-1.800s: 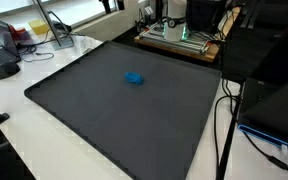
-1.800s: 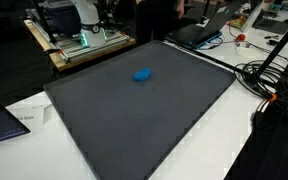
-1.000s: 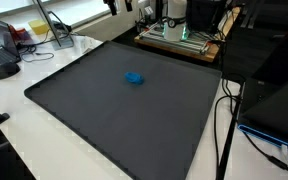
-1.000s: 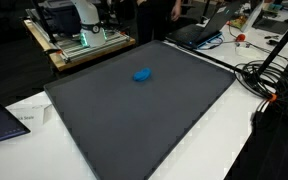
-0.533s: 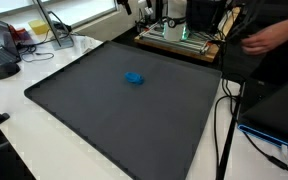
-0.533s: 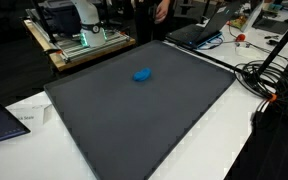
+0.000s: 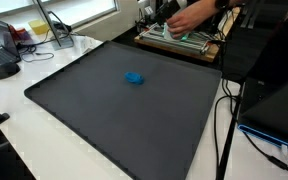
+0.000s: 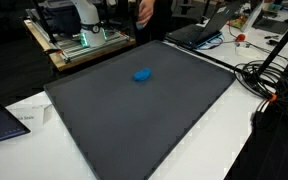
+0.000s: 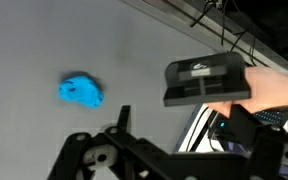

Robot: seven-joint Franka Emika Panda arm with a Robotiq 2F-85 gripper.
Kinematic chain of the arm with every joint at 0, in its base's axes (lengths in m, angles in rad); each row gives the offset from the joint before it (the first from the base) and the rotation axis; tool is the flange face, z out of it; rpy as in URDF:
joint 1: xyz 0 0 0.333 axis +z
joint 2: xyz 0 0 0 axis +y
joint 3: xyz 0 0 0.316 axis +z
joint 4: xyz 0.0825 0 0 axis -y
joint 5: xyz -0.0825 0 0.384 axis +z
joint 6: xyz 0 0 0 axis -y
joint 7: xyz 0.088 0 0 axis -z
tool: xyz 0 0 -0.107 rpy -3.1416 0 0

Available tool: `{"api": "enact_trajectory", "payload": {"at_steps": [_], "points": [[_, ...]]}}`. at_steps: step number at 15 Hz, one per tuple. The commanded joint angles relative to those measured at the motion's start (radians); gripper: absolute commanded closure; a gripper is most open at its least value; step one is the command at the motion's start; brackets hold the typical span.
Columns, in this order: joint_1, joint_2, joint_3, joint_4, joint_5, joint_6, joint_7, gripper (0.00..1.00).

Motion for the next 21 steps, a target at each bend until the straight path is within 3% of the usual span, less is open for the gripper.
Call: {"api": "enact_trajectory", "payload": {"at_steps": [1,9,10,12,17,21], "points": [[0.000,-0.005,-0.044,0.054,0.006,-0.102,-0.101,0.00],[-0.020,0.015,-0.060,0.109,0.012,-0.158,-0.150,0.00],[-0.020,0.016,-0.059,0.111,0.013,-0.156,-0.148,0.04],[-0.022,0.016,-0.059,0.114,0.012,-0.156,-0.146,0.27],[-0.023,0.017,-0.060,0.118,0.012,-0.156,-0.148,0.62],[-0.024,0.018,-0.060,0.120,0.010,-0.159,-0.148,0.79]]}}
